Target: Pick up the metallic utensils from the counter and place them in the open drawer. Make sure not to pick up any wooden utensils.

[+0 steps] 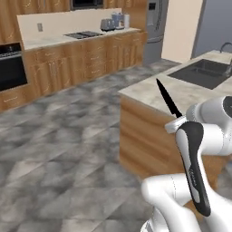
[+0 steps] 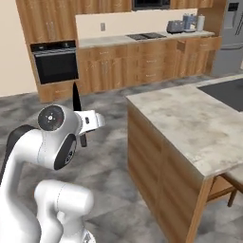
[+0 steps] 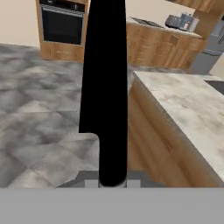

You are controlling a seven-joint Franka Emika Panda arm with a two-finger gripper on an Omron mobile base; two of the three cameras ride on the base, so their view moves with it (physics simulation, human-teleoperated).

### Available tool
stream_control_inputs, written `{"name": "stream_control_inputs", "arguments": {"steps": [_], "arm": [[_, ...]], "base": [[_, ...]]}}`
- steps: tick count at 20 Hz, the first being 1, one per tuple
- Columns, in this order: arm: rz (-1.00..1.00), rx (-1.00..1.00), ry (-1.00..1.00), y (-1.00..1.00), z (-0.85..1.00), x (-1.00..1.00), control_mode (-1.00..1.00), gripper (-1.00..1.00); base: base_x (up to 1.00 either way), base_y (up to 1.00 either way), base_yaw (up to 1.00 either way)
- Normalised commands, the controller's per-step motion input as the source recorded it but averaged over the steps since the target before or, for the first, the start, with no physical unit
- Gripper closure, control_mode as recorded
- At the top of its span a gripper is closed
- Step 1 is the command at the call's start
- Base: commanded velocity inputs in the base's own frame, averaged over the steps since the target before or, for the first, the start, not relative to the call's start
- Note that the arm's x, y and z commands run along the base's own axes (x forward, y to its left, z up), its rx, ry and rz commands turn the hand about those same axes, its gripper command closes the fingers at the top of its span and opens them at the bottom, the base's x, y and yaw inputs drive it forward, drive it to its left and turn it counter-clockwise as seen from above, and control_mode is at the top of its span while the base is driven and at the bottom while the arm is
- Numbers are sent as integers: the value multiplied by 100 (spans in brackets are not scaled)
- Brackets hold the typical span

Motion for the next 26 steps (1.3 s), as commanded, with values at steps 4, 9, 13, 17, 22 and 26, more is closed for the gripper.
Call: {"name": "stream_control_inputs", "arguments": {"steps": [4,9,13,17,22,26], "arm": [[0,0,0,0,0,0,100,100],[0,0,0,0,0,0,100,100],[0,0,0,0,0,0,100,100],[0,0,0,0,0,0,100,100],[0,0,0,0,0,0,100,100],[0,0,0,0,0,0,100,100]], "base": [[100,100,-40],[98,100,-39],[84,100,-40],[80,100,-40],[70,100,-33],[64,100,-26]]}}
